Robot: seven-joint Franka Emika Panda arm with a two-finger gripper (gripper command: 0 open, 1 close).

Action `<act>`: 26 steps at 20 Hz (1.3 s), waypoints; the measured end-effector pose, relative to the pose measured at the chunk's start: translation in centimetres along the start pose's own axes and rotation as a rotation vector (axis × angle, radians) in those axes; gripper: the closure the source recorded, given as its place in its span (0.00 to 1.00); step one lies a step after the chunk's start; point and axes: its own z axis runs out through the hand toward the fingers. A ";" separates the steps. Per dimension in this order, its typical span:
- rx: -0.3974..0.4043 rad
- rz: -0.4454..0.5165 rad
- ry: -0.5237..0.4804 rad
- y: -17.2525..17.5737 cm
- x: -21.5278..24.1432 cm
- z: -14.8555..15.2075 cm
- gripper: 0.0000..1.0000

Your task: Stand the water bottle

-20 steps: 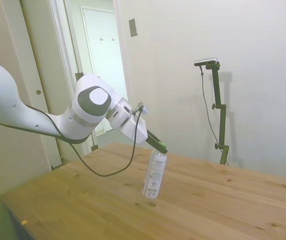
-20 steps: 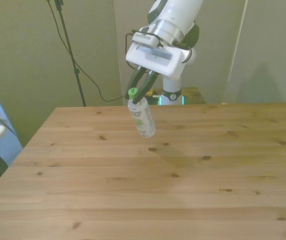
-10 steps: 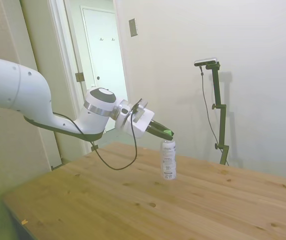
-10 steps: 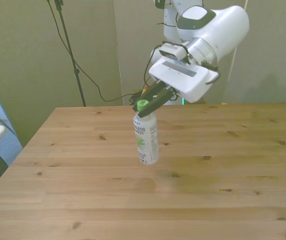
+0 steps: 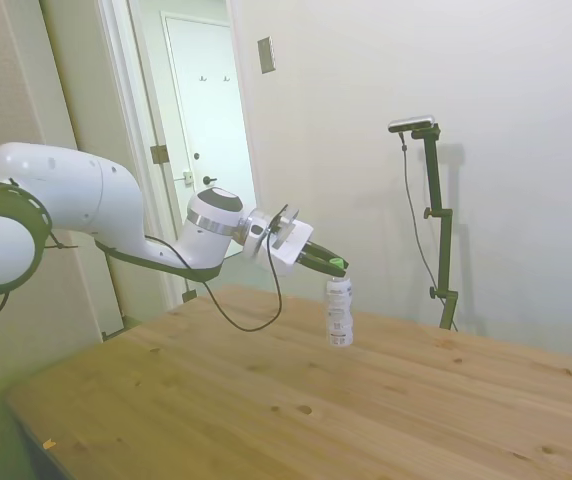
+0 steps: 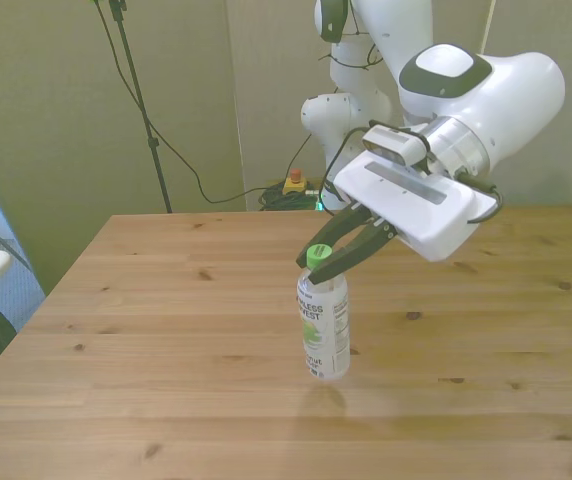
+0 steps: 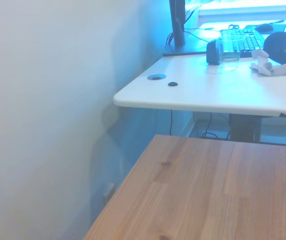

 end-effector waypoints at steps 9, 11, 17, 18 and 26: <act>-0.002 -0.037 0.039 1.2 -3.2 1.6 1.00; -0.003 -0.041 0.045 1.3 -3.3 1.7 0.00; -0.010 -0.055 0.057 1.6 -3.4 1.4 0.00; -0.011 -0.058 0.058 1.6 -3.3 1.4 0.00; -0.034 -0.095 0.056 1.7 -2.2 1.2 0.00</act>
